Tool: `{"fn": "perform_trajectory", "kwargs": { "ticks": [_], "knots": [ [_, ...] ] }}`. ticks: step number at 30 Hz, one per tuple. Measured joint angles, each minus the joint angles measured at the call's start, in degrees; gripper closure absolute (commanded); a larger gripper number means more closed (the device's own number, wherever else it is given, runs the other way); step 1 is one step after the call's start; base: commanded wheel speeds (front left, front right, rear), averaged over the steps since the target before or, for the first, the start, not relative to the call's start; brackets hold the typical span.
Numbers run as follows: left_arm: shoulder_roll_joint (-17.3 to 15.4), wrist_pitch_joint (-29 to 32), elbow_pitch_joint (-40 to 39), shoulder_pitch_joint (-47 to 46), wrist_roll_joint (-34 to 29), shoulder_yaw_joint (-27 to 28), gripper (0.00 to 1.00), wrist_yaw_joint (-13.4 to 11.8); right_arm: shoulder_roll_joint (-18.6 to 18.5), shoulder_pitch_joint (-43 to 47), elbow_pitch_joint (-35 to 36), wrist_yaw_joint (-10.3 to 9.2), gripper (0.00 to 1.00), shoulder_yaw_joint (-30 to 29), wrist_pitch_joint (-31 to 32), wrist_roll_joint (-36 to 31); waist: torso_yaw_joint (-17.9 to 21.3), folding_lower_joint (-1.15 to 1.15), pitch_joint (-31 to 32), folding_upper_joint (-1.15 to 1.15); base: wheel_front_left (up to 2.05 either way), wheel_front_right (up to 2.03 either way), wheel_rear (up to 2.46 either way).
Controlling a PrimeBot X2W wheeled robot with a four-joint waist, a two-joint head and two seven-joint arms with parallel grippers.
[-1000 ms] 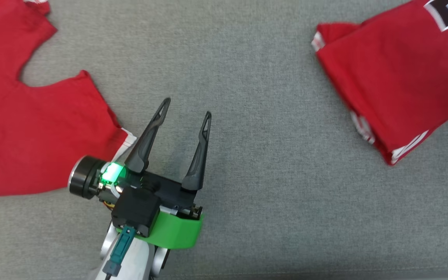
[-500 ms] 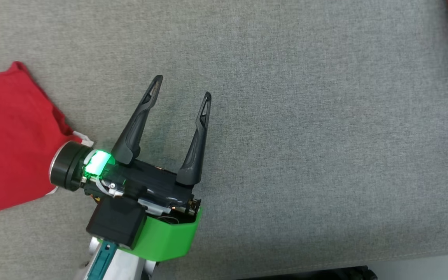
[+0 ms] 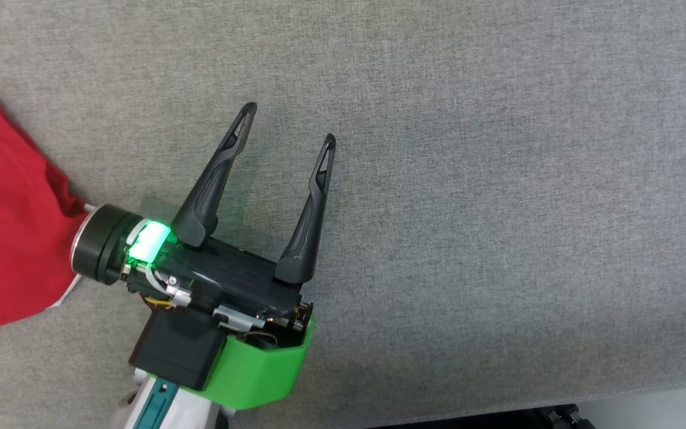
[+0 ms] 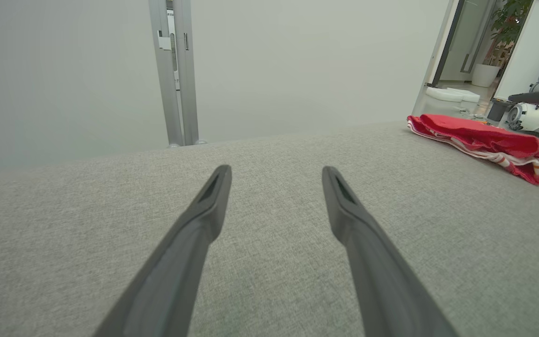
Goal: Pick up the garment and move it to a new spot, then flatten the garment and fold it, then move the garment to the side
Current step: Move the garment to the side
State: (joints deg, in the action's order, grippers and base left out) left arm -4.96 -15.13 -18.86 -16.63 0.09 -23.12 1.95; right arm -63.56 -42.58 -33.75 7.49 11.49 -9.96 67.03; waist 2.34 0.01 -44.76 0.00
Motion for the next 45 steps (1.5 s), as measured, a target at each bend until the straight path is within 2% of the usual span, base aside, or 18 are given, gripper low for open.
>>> {"fn": "perform_trajectory", "kwargs": {
  "ticks": [3,6,11,19,28,31,35,41,45],
  "knots": [
    [0.2,0.0,1.0,-0.2,0.8,-0.1,0.0,-0.4,2.6,-1.0,0.6,0.0,0.0,2.5,-2.1,-3.1,-0.4,0.0,1.1,0.0,0.0,0.0,0.0],
    [0.6,0.0,2.3,-0.1,2.2,0.3,0.0,-1.2,6.8,-1.0,2.0,0.01,0.0,5.0,-4.0,-6.3,-0.8,0.0,3.1,0.0,0.0,0.0,0.0],
    [0.9,0.0,5.8,2.3,4.5,2.9,0.0,-2.5,17.5,0.8,5.1,0.02,0.0,8.1,-4.9,-14.2,-1.5,-0.01,7.8,0.0,0.0,0.0,0.0],
    [1.3,0.0,11.9,6.3,7.1,7.3,0.0,-3.1,33.7,9.1,11.9,0.02,0.0,2.2,-5.1,-28.2,-2.0,-0.01,16.3,0.0,0.0,0.0,0.0],
    [1.8,0.0,16.4,10.6,9.4,10.8,0.0,-1.4,46.1,23.8,24.4,0.02,0.0,-6.3,-5.1,-46.3,-2.4,-0.02,26.0,0.0,0.0,0.0,0.0],
    [2.0,0.0,16.5,13.1,9.4,11.9,0.0,-1.2,49.7,29.1,26.7,0.03,0.0,-7.8,-5.1,-49.0,-2.5,-0.01,29.2,0.0,0.0,0.0,0.0],
    [2.0,0.0,16.0,17.1,9.8,12.7,0.0,-1.3,52.4,35.0,29.1,0.02,0.0,-8.6,-5.1,-51.6,-2.5,-0.02,33.6,0.0,0.0,0.0,0.0],
    [2.0,0.0,15.4,22.3,9.3,12.8,0.0,-0.9,54.1,43.9,31.1,0.02,0.0,-7.3,-5.1,-54.7,-2.5,-0.02,40.1,0.0,0.0,0.0,0.0],
    [2.1,0.0,14.8,24.3,8.6,13.1,0.0,-0.5,55.0,46.4,32.4,0.02,0.0,-7.2,-5.1,-55.5,-2.6,-0.02,43.5,0.0,0.0,0.0,0.0]
  ]
}}
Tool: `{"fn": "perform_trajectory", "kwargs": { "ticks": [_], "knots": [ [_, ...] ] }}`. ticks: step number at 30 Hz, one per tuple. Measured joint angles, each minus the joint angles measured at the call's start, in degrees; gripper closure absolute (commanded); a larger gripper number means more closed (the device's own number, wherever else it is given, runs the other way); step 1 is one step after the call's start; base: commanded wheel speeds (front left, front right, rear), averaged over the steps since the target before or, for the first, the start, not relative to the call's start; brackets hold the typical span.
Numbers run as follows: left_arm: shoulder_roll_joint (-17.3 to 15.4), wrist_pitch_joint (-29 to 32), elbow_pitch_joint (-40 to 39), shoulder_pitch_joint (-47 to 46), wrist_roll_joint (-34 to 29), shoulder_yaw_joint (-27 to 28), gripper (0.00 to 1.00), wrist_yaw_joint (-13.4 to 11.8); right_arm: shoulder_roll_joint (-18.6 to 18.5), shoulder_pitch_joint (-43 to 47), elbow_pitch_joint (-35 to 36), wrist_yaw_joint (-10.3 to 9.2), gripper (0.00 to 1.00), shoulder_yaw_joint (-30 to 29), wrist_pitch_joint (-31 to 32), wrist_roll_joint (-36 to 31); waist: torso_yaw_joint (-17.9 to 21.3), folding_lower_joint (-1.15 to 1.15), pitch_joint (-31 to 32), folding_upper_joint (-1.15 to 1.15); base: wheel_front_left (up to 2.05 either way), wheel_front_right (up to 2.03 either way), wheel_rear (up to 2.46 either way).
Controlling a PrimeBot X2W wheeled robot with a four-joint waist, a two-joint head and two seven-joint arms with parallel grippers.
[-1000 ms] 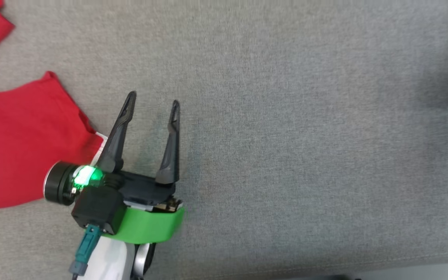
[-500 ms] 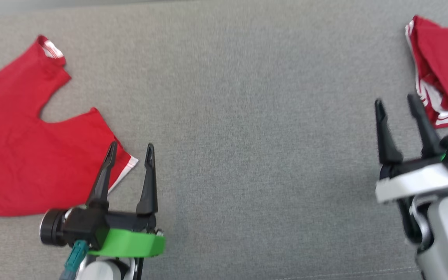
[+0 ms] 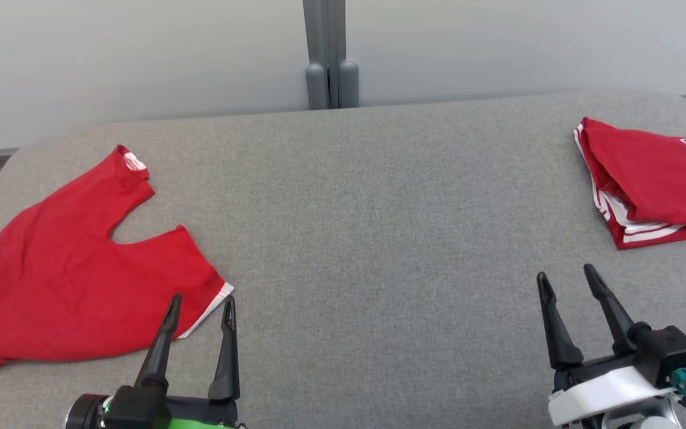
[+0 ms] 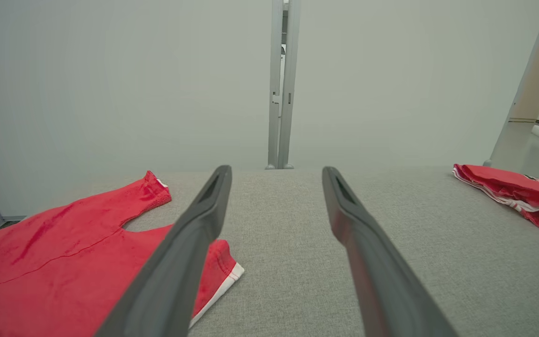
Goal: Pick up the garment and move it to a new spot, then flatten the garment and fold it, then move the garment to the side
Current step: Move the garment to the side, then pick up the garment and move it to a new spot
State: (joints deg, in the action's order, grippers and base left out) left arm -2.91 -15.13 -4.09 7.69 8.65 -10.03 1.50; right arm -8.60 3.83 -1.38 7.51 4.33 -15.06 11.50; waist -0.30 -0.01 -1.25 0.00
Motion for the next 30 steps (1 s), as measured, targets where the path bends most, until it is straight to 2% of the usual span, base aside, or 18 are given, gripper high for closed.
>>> {"fn": "perform_trajectory", "kwargs": {
  "ticks": [8,30],
  "knots": [
    [0.0,0.0,0.9,2.0,-1.1,0.6,0.0,0.3,1.3,2.2,0.1,0.0,0.0,-0.4,0.0,-0.5,-0.6,0.0,3.3,0.0,0.0,0.0,0.0],
    [0.0,0.0,3.7,2.3,-2.0,1.2,0.0,0.5,2.5,3.0,0.7,0.0,0.0,-1.1,0.0,0.0,-0.2,0.0,3.4,0.0,0.0,0.0,0.0]
  ]
}}
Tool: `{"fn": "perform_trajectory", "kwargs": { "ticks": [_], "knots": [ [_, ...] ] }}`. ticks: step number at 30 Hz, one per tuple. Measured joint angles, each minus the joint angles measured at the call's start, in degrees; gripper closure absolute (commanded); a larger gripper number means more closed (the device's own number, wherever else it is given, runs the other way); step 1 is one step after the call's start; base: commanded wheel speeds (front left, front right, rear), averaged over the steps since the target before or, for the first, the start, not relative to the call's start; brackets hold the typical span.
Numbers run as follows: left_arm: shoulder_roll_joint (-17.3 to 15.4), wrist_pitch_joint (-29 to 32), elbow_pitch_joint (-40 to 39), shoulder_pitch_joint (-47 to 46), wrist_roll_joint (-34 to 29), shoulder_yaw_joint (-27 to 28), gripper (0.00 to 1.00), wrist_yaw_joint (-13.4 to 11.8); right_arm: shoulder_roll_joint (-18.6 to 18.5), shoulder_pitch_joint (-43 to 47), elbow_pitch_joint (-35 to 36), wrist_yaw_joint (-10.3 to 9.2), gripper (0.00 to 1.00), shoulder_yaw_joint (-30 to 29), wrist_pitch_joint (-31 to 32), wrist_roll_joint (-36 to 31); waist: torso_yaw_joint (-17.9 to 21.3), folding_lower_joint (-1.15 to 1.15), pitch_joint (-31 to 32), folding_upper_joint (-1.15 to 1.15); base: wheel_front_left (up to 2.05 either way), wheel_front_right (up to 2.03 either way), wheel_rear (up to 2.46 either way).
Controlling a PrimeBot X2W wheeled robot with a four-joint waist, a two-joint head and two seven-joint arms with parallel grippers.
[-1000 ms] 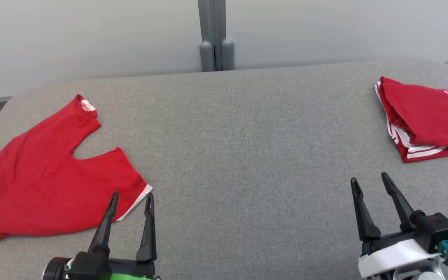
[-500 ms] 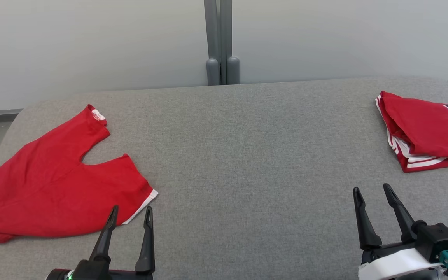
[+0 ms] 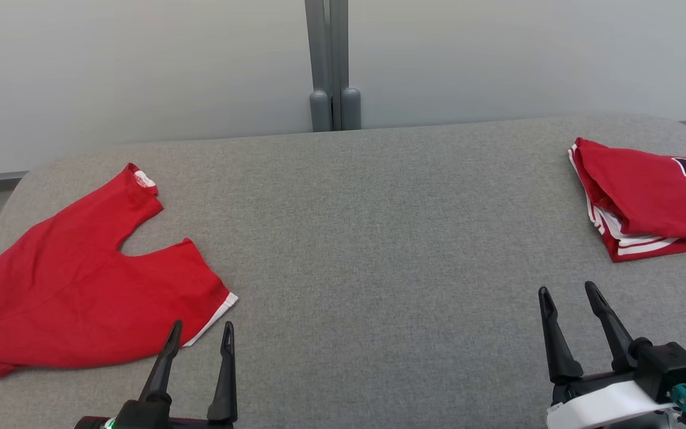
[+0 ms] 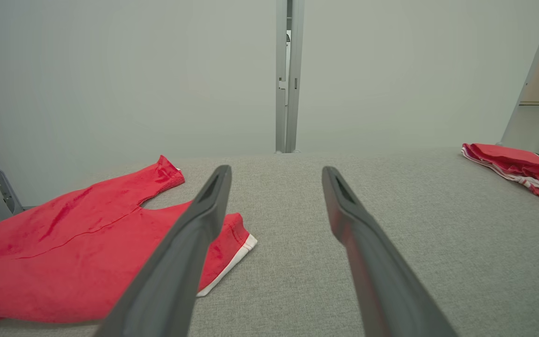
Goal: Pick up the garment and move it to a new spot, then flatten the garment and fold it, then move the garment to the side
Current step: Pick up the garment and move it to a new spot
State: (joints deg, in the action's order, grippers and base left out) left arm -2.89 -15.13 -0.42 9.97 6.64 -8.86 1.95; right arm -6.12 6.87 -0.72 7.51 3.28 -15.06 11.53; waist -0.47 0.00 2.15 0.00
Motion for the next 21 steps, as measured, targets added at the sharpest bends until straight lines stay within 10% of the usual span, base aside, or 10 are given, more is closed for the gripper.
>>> {"fn": "perform_trajectory", "kwargs": {
  "ticks": [21],
  "knots": [
    [0.0,0.0,0.9,0.0,-0.8,0.7,0.0,0.5,0.5,1.2,-0.1,0.0,0.0,-0.2,0.0,0.4,-2.1,0.0,0.4,0.0,0.0,0.0,0.0]
  ]
}}
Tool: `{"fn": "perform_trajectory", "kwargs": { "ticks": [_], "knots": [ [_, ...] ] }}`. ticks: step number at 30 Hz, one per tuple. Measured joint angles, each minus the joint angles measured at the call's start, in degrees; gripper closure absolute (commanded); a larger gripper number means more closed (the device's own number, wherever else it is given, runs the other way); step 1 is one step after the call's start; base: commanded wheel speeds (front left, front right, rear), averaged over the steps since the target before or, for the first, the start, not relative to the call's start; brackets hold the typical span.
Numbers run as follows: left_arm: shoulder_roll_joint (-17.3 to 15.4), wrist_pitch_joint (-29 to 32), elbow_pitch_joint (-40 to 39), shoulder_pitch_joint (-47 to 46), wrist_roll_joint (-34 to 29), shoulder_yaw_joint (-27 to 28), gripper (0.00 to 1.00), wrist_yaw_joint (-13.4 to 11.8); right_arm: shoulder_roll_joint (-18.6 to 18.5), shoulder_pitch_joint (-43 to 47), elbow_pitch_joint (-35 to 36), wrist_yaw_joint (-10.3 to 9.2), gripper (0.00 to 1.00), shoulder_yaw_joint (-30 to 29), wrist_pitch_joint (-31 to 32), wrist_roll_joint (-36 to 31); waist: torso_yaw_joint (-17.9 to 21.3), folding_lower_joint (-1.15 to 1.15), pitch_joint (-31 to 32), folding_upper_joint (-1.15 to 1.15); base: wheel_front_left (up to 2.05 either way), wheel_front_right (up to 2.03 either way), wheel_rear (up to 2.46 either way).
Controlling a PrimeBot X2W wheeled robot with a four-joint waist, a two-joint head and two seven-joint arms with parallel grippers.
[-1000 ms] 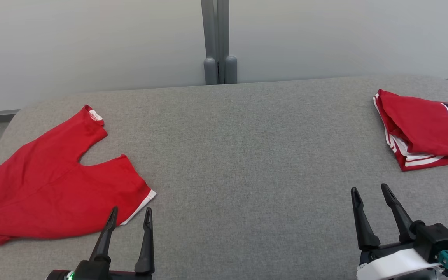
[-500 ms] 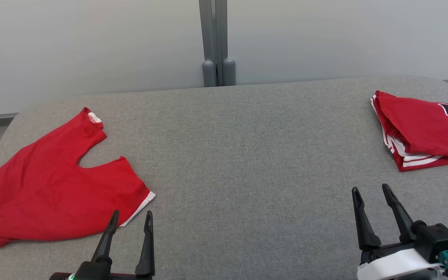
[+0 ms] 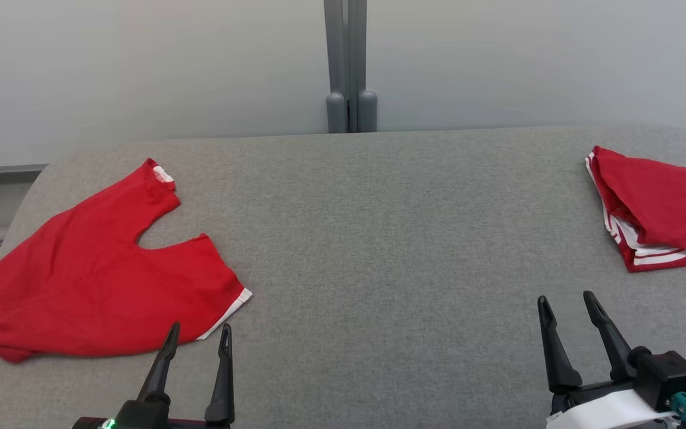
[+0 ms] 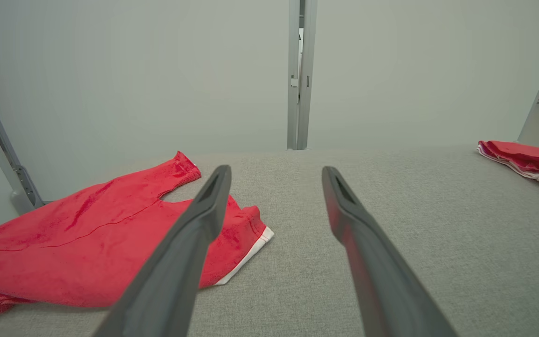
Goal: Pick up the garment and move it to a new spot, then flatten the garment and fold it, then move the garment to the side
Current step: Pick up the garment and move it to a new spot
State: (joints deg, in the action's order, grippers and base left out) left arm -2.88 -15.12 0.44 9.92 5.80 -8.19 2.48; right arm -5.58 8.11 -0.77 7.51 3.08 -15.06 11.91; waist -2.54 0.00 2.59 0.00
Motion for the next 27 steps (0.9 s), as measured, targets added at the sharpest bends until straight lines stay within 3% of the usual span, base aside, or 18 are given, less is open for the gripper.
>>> {"fn": "perform_trajectory", "kwargs": {
  "ticks": [27],
  "knots": [
    [0.0,0.0,-1.5,-0.1,0.6,2.1,0.0,-1.6,-0.2,0.1,0.0,0.0,0.0,2.2,0.0,0.2,-20.4,0.0,-1.3,0.0,0.0,0.0,0.0]
  ]
}}
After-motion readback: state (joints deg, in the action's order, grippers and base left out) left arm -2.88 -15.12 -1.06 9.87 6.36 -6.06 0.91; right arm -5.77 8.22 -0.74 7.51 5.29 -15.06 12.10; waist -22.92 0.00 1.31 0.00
